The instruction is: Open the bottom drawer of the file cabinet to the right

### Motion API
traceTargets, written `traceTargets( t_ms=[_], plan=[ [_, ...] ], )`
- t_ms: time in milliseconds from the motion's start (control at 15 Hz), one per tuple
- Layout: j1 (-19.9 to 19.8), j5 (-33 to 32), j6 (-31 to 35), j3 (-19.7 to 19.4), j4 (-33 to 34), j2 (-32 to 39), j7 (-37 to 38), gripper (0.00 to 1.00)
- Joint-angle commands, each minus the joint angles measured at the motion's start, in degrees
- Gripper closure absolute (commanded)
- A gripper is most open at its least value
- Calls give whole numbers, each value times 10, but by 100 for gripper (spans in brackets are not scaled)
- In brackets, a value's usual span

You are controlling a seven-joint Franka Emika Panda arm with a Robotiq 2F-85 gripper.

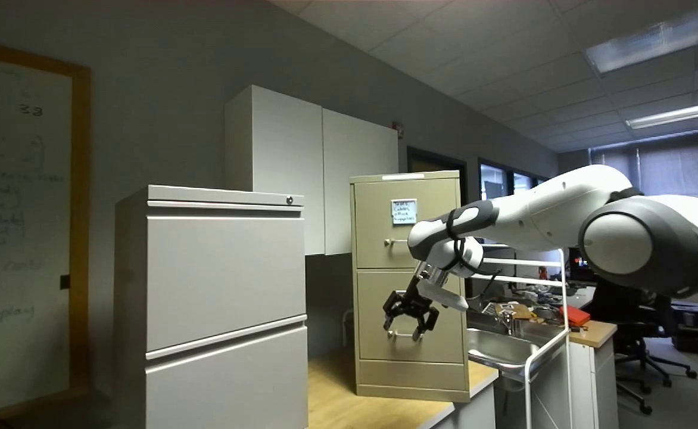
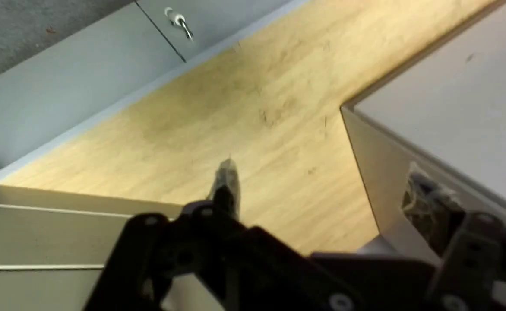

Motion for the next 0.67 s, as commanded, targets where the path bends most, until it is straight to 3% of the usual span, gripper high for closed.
traceTargets(
  t_ms=[0, 333, 600],
  plan=[
    [-19, 39, 64, 6, 97, 93, 62, 0],
    [-37, 13, 187, -2, 163, 182, 177, 0],
    [-43, -25, 250, -31, 183, 220, 294, 0]
  ],
)
